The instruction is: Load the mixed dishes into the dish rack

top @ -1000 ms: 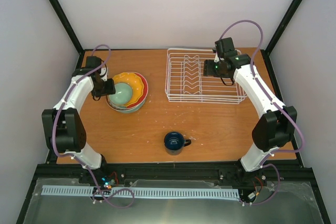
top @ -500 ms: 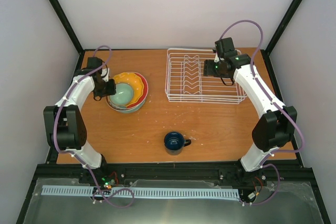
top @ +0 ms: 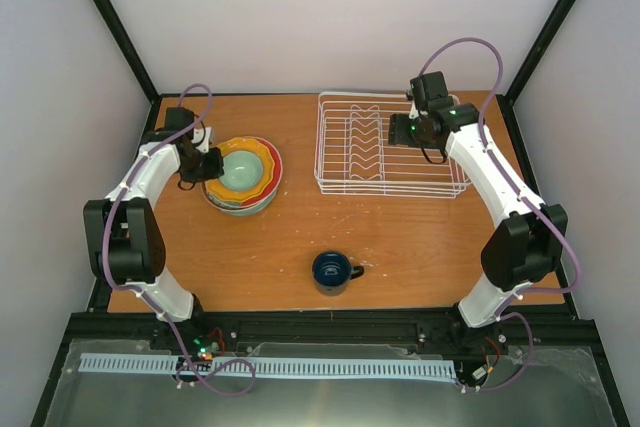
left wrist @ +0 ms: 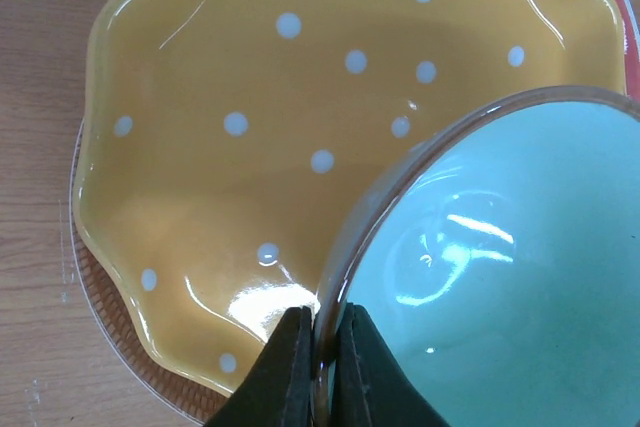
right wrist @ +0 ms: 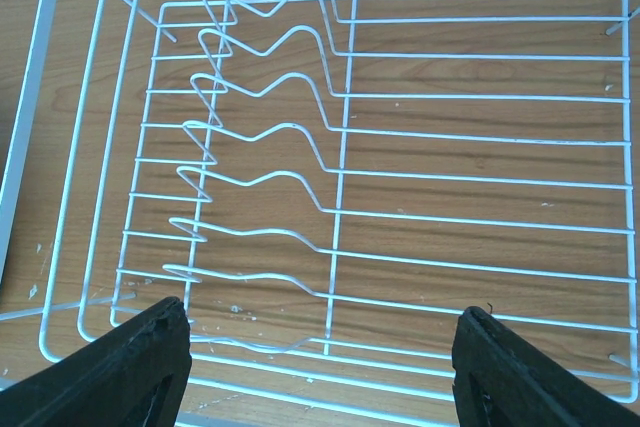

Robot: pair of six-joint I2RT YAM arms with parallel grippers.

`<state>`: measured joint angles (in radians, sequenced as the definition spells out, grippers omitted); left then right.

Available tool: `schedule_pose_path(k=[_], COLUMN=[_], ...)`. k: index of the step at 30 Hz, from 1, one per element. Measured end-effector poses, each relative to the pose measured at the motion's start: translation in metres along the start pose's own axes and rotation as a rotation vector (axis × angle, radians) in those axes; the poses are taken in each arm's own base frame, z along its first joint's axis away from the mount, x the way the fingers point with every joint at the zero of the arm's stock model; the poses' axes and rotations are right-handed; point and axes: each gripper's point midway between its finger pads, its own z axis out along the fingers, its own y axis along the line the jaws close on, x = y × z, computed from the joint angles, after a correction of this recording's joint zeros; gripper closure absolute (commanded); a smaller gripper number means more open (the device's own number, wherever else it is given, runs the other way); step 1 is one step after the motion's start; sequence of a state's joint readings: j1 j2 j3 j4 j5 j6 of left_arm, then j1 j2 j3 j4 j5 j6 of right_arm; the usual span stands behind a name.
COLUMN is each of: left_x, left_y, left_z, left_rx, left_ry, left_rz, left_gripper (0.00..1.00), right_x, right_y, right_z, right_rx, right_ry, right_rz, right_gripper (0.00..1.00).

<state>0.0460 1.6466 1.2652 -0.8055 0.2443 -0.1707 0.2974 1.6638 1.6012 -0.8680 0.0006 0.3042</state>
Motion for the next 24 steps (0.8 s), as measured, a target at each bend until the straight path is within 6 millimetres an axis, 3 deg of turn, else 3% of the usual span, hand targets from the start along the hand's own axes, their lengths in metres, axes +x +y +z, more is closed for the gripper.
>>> schedule_pose_path(k=[15, 24], left_x=[-0.018, -0.051], left_y=[-0.016, -0.062], left_z=[0.004, -0.024], left_rx=[0.085, 0.321], left_ry=[-0.001, -0.083], left_rz=[0.001, -0.009], left_gripper=[0.99, 0.99], right_x=[0.0, -0.009], right_y=[0.0, 0.023], right_z=[-0.002, -0.01], right_rx=[-0.004, -0.133], right_ry=[-0.008, -0.039], right_rz=[0.0, 0.007], right_gripper=[0.27, 0.22])
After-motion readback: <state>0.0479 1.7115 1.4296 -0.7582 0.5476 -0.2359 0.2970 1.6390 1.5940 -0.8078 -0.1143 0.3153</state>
